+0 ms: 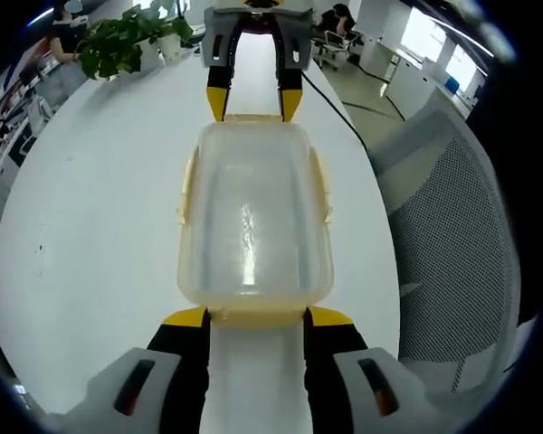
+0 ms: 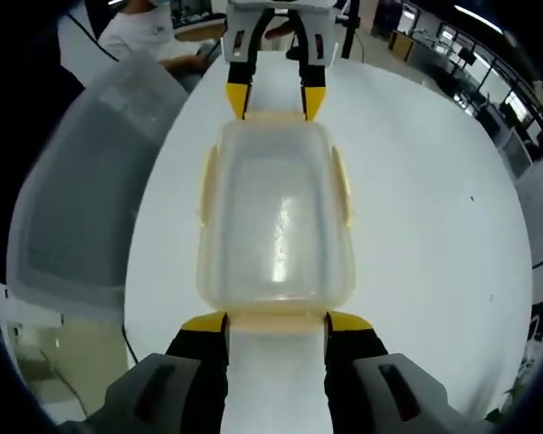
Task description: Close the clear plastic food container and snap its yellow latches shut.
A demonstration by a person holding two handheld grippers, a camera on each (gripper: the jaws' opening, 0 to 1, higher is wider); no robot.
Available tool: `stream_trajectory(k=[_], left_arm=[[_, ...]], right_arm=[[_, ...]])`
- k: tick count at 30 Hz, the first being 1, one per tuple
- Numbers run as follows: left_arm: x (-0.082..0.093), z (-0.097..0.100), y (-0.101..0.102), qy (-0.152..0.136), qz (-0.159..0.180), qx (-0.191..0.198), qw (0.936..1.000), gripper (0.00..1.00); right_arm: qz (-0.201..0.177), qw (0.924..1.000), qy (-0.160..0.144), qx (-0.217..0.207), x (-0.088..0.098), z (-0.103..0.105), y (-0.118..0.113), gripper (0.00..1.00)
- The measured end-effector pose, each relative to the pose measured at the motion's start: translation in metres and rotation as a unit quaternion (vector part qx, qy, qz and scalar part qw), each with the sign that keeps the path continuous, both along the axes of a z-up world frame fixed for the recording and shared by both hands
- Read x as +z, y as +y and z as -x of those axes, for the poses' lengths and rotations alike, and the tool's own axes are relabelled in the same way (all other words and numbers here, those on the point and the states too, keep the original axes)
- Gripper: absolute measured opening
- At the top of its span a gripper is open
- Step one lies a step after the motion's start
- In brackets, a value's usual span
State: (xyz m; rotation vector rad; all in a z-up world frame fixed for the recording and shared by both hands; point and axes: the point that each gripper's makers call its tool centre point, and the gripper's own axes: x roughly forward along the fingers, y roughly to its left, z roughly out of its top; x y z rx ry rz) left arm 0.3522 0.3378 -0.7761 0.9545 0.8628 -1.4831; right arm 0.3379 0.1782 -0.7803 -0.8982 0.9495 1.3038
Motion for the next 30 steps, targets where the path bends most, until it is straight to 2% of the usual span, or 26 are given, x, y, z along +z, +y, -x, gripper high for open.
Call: stream_trajectory(k=[3, 11, 18, 21, 23, 30], left_arm=[[0.0, 0.0, -0.002, 0.008, 0.001, 0.005, 1.0, 0.4], [-0.004, 0.0, -0.001, 0.005, -0.009, -0.001, 0.9999, 0.43], [-0.002, -0.003, -0.001, 0.007, -0.006, 0.013, 0.9999, 0.43], [0.001, -0.003, 0.0, 0.009, -0.002, 0.024, 0.9997, 0.43], [0.005, -0.002, -0.004, 0.02, 0.014, 0.054, 0.9983, 0.44], [0.005, 0.0, 0.01, 0.032, 0.006, 0.088, 0.9955, 0.43]], right_arm=[[-0.001, 1.0, 0.003, -0.006, 0.0, 0.0, -0.002, 0.4], [0.016, 0.9999, -0.003, 0.001, -0.006, 0.001, -0.006, 0.4], [0.015, 0.9996, -0.001, -0.024, -0.002, -0.002, -0.014, 0.39], [-0.003, 0.9986, 0.007, -0.053, 0.004, -0.004, -0.012, 0.39], [-0.007, 0.9978, 0.014, -0.064, 0.006, -0.003, -0.012, 0.38], [-0.03, 0.9935, 0.033, -0.105, 0.013, 0.001, -0.011, 0.35]])
